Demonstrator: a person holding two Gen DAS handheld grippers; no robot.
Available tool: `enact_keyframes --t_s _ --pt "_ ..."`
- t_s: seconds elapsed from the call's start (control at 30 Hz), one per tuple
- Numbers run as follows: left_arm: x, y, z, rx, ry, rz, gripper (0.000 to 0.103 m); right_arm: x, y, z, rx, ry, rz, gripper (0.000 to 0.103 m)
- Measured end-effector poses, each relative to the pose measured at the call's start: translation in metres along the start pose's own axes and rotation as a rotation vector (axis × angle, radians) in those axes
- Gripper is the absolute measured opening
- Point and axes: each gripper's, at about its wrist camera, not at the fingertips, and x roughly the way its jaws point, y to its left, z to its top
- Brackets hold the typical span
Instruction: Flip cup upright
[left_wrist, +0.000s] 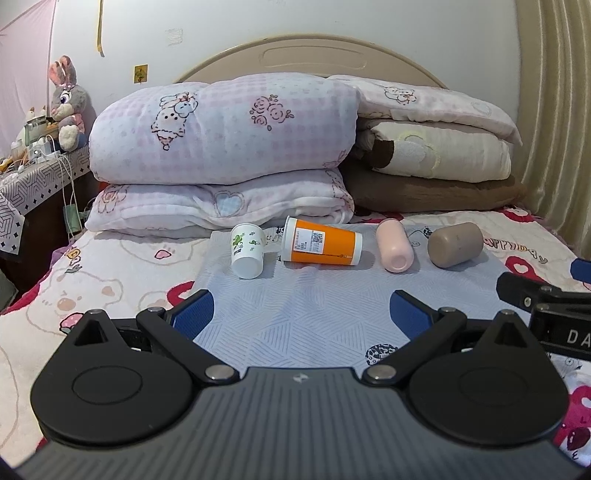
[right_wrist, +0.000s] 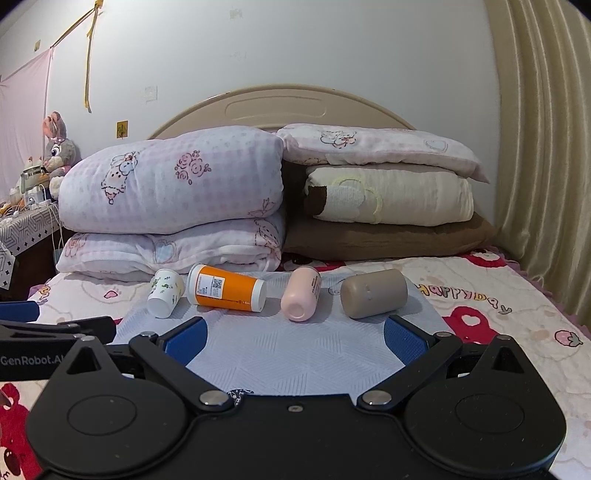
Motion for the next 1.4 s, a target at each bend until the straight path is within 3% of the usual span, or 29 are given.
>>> enact_keyframes --t_s 0.23,0.4,0.57,0.7,0.83,1.0,1.1,1.23,1.4 --pt "-0.002 -0.003 -0.001 0.029 -0.004 0.005 0.103 0.001 0.002 0.004 0.017 0.045 0.039 0.103" --pt "0.003 0.001 0.005 -0.008 0.052 0.019 0.103 0.001 0.002 0.005 0.021 0.055 0.062 0.103" --pt "0.008 0.006 0.022 0.033 0.096 0.069 0.103 0.006 -0.005 0.017 0.042 0.096 0.088 0.103" --pt "0.018 0.021 0.048 0.0 0.201 0.073 0.103 0.017 0.0 0.036 -0.02 0.136 0.175 0.103" --pt "0.025 0.038 0.073 -0.017 0.245 0.055 0.103 0.028 0.012 0.062 -0.132 0.141 0.365 0.103" --pt "0.052 0.061 0.098 -0.041 0.292 0.06 0.103 0.043 0.04 0.09 -0.305 0.17 0.512 0.103" --pt "0.071 0.071 0.105 -0.043 0.299 0.105 0.103 0.058 0.049 0.105 -0.284 0.161 0.623 0.103" --pt "0.102 0.095 0.112 -0.179 0.28 0.004 0.101 0.095 0.064 0.112 -0.297 0.215 0.675 0.103" --pt "0.14 0.104 0.112 -0.177 0.279 -0.025 0.1 0.148 0.082 0.099 -0.276 0.325 0.675 0.103"
